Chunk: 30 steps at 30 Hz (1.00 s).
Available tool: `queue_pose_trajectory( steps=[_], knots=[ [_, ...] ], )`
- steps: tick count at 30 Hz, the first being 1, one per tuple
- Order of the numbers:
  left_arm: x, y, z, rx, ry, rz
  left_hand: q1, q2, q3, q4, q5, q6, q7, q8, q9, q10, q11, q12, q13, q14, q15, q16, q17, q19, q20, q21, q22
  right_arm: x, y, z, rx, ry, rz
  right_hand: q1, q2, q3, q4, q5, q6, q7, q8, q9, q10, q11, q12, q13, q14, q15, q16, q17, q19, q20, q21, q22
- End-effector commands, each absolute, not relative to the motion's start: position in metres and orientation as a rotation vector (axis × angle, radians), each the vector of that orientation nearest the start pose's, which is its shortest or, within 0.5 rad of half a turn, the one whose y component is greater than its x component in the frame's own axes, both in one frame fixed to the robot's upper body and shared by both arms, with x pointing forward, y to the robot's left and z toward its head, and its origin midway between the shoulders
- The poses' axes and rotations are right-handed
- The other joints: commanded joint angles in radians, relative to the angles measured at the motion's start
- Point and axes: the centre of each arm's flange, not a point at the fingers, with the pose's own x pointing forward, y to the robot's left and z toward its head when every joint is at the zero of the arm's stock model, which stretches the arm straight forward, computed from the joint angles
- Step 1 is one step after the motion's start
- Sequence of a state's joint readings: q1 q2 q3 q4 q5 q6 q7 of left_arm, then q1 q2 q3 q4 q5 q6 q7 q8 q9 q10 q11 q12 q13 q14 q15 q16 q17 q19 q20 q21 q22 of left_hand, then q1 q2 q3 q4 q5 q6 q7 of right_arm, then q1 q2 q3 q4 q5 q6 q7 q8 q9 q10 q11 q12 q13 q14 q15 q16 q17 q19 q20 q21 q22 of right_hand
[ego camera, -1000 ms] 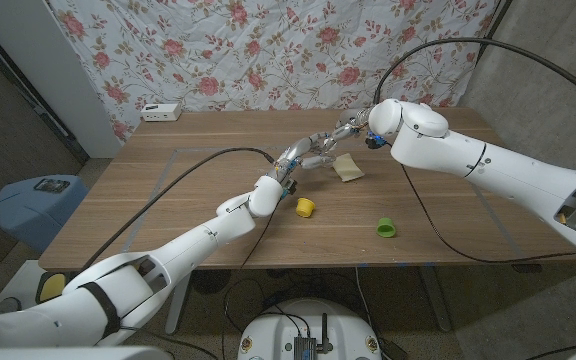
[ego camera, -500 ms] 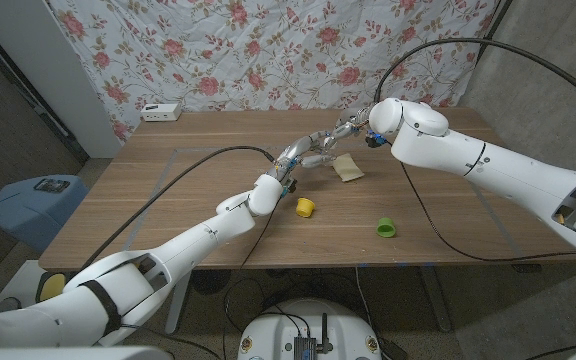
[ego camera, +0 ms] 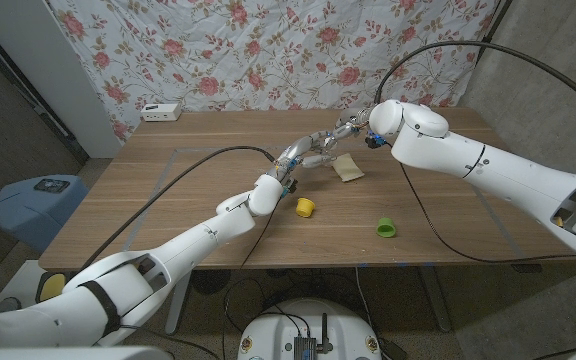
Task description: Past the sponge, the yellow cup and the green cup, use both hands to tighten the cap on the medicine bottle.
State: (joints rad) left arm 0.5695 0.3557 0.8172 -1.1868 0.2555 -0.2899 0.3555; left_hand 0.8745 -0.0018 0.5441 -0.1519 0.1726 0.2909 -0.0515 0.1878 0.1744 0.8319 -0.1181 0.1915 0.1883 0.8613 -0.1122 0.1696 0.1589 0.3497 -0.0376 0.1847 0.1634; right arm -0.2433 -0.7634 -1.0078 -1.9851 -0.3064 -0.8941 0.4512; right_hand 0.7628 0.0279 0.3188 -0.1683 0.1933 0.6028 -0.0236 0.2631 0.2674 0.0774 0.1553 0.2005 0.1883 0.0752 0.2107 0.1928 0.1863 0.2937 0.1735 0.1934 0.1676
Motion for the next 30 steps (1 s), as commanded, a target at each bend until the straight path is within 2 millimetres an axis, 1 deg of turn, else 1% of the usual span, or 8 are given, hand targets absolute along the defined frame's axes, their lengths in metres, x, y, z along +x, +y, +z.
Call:
queue_pose_trajectory(
  steps=[1, 5, 10, 16, 19, 20, 30],
  knots=[
    [0.6499, 0.0714, -0.0082, 0.825, -0.900, -0.208, 0.002, 0.009, 0.007, 0.002, 0.005, 0.009, -0.002, 0.001, 0.003, 0.037, -0.036, 0.005, 0.004, 0.006, -0.066, 0.004, 0.001, -0.002, -0.050, 0.000, 0.002, 0.5771, -0.1377, 0.1131, -1.392, -0.213, 0.162, 0.010, 0.000, 0.009, -0.003, 0.000, 0.020, 0.002, 0.012, 0.003, 0.011, 0.002, 0.007, 0.003, 0.007, 0.003, 0.010, 0.001, 0.014, -0.002, 0.008, 0.003],
    [0.6504, 0.0711, -0.0081, 0.823, -0.899, -0.207, 0.002, 0.009, 0.007, 0.001, 0.005, 0.009, -0.002, 0.001, 0.003, 0.036, -0.035, 0.005, 0.004, 0.007, -0.067, 0.004, 0.001, -0.003, -0.048, 0.000, 0.002, 0.5770, -0.1379, 0.1130, -1.393, -0.213, 0.160, 0.016, 0.001, 0.012, -0.002, -0.001, 0.035, 0.003, 0.019, 0.005, 0.017, 0.002, 0.007, 0.003, 0.012, 0.004, 0.011, 0.001, 0.015, -0.003, 0.007, 0.003],
    [0.6510, 0.0708, -0.0092, 0.820, -0.893, -0.205, 0.002, 0.009, 0.007, 0.001, 0.005, 0.010, -0.002, 0.001, 0.003, 0.037, -0.037, 0.005, 0.004, 0.007, -0.068, 0.004, 0.001, -0.003, -0.049, 0.000, 0.002, 0.5780, -0.1376, 0.1127, -1.394, -0.212, 0.154, 0.022, -0.001, 0.014, -0.001, -0.004, 0.065, -0.001, 0.032, 0.007, 0.024, 0.001, 0.007, 0.003, 0.017, 0.005, 0.010, 0.001, 0.020, -0.004, 0.007, 0.003],
    [0.6516, 0.0708, -0.0104, 0.819, -0.888, -0.207, 0.001, 0.009, 0.007, 0.002, 0.005, 0.009, -0.004, 0.000, 0.003, 0.037, -0.037, 0.005, 0.004, 0.007, -0.066, 0.004, 0.001, -0.003, -0.048, 0.000, 0.002, 0.5799, -0.1377, 0.1123, -1.392, -0.213, 0.146, 0.029, -0.003, 0.016, 0.001, -0.007, 0.100, 0.000, 0.046, 0.010, 0.038, -0.005, 0.009, 0.003, 0.026, 0.004, 0.011, 0.001, 0.028, -0.006, 0.007, 0.003],
    [0.6519, 0.0706, -0.0104, 0.820, -0.893, -0.213, 0.000, 0.008, 0.007, 0.002, 0.005, 0.010, -0.005, 0.001, 0.003, 0.037, -0.037, 0.005, 0.004, 0.006, -0.065, 0.004, 0.001, -0.002, -0.050, 0.000, 0.002, 0.5811, -0.1378, 0.1121, -1.389, -0.213, 0.145, 0.033, -0.003, 0.017, 0.002, -0.008, 0.119, -0.007, 0.055, 0.012, 0.052, -0.008, 0.012, 0.003, 0.033, 0.004, 0.012, 0.000, 0.032, -0.009, 0.007, 0.003],
    [0.6521, 0.0704, -0.0103, 0.819, -0.890, -0.209, 0.000, 0.008, 0.007, 0.002, 0.005, 0.010, -0.005, 0.001, 0.003, 0.037, -0.037, 0.005, 0.004, 0.007, -0.066, 0.004, 0.001, -0.003, -0.049, 0.000, 0.002, 0.5812, -0.1378, 0.1121, -1.388, -0.215, 0.147, 0.034, -0.003, 0.017, 0.002, -0.008, 0.126, -0.005, 0.057, 0.013, 0.054, -0.009, 0.012, 0.002, 0.037, 0.003, 0.013, 0.000, 0.033, -0.009, 0.007, 0.003],
    [0.6537, 0.0690, -0.0100, 0.820, -0.888, -0.213, -0.002, 0.008, 0.007, 0.003, 0.005, 0.011, -0.005, 0.001, 0.003, 0.037, -0.035, 0.005, 0.004, 0.008, -0.066, 0.004, 0.001, -0.003, -0.049, 0.000, 0.002, 0.5839, -0.1384, 0.1109, -1.383, -0.218, 0.144, 0.039, -0.004, 0.018, 0.004, -0.010, 0.155, -0.018, 0.067, 0.011, 0.072, -0.017, 0.014, 0.002, 0.046, 0.004, 0.013, 0.000, 0.038, -0.008, 0.007, 0.003]
  ],
)
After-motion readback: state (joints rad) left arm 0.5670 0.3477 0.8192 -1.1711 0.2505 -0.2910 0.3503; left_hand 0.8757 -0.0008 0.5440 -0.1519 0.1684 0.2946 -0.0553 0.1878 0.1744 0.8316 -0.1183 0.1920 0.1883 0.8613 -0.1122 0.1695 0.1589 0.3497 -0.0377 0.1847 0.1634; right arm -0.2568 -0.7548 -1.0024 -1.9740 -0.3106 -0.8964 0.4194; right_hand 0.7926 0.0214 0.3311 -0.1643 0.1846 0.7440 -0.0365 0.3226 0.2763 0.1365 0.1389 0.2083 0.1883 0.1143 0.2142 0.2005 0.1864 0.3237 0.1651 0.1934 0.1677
